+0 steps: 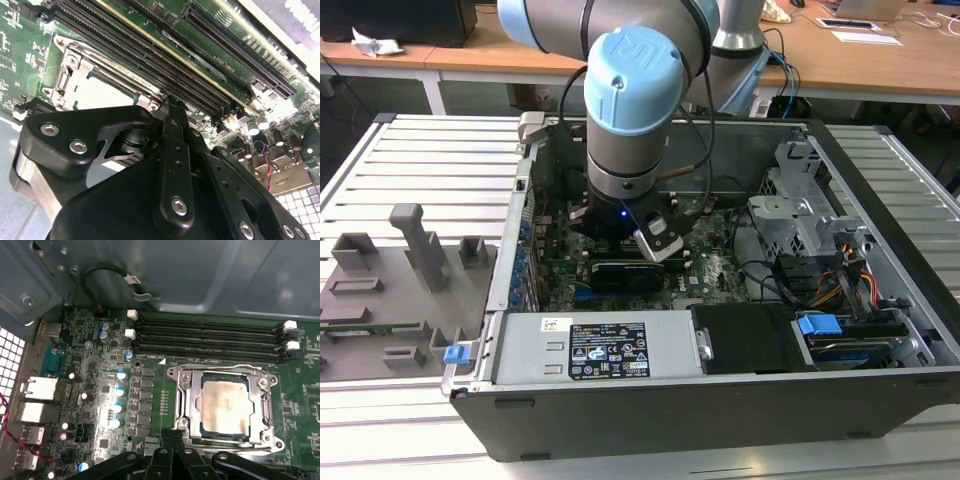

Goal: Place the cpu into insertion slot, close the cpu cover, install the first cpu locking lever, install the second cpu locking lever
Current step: 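Install the second cpu locking lever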

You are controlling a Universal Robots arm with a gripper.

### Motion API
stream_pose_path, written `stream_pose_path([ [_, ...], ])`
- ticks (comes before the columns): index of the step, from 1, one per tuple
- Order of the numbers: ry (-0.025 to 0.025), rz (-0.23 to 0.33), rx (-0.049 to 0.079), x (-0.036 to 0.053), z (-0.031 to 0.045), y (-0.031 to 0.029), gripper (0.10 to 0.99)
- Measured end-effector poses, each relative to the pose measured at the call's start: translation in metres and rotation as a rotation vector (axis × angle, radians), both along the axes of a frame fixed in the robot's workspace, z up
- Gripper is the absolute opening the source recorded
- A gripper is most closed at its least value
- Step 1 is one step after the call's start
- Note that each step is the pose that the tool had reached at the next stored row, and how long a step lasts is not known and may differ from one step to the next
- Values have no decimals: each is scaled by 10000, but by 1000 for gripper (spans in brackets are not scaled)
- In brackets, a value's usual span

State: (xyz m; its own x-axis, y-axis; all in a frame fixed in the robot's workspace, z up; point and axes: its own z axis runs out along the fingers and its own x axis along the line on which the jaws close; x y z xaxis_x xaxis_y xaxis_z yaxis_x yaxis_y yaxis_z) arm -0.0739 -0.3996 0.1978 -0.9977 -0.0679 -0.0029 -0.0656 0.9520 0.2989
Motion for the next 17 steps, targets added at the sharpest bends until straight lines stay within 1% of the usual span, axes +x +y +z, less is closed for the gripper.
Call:
stream_pose_path([
  [5,-2,-1,150,-27,-27,3,106],
  [7,1,0,151,-35,-32,3,106],
  [9,-1,1,130,-39,-33,4,106],
  [13,0,2,-8,-41,-23,3,106],
  [15,-1,0,-18,-42,-7,5,106],
  [17,-1,0,-20,-44,31,5,106],
])
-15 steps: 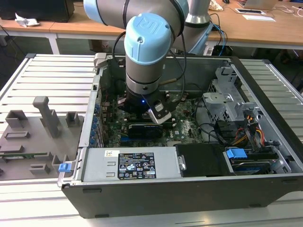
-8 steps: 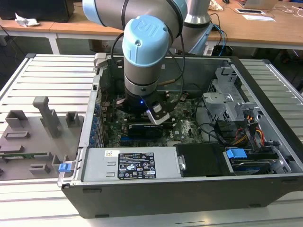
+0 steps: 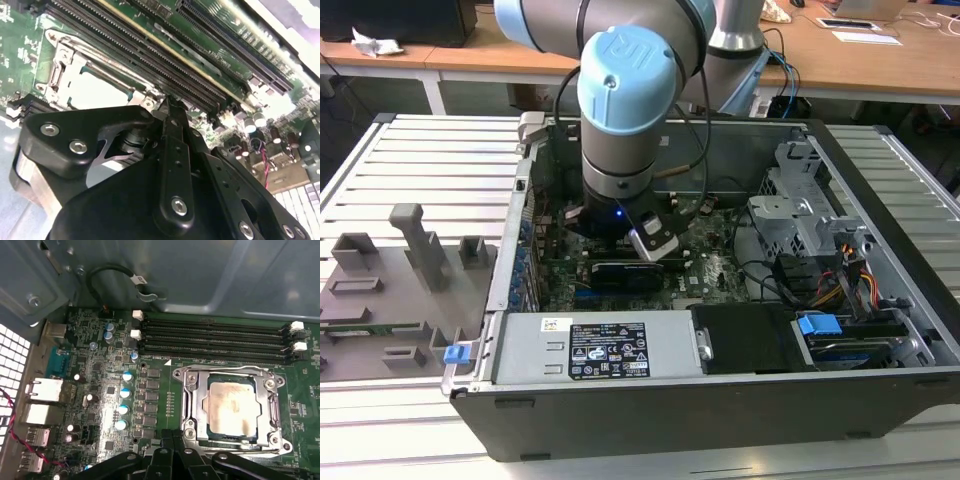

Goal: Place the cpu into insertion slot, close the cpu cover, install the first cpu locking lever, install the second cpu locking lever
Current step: 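Install the second cpu locking lever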

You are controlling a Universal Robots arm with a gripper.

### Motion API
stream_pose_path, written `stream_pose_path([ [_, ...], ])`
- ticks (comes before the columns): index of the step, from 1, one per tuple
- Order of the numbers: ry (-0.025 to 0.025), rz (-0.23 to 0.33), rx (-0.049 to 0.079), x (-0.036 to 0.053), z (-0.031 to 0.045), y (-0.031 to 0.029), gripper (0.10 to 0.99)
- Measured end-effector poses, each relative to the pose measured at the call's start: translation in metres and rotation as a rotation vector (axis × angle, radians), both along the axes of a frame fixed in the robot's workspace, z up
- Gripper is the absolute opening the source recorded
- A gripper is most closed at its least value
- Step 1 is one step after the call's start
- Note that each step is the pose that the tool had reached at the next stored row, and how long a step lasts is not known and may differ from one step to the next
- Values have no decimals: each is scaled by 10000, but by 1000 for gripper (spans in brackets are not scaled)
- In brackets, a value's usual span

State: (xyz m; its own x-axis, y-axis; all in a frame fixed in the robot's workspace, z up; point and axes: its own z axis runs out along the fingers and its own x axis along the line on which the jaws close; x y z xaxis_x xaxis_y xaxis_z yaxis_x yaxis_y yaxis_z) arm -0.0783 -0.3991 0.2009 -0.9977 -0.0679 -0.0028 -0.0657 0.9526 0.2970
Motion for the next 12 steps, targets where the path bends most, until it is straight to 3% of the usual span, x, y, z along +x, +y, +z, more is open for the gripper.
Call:
stream_pose_path([
  [6,1,-5,-2,-1,160,1,106],
  [12,1,-6,-10,-1,168,1,106],
])
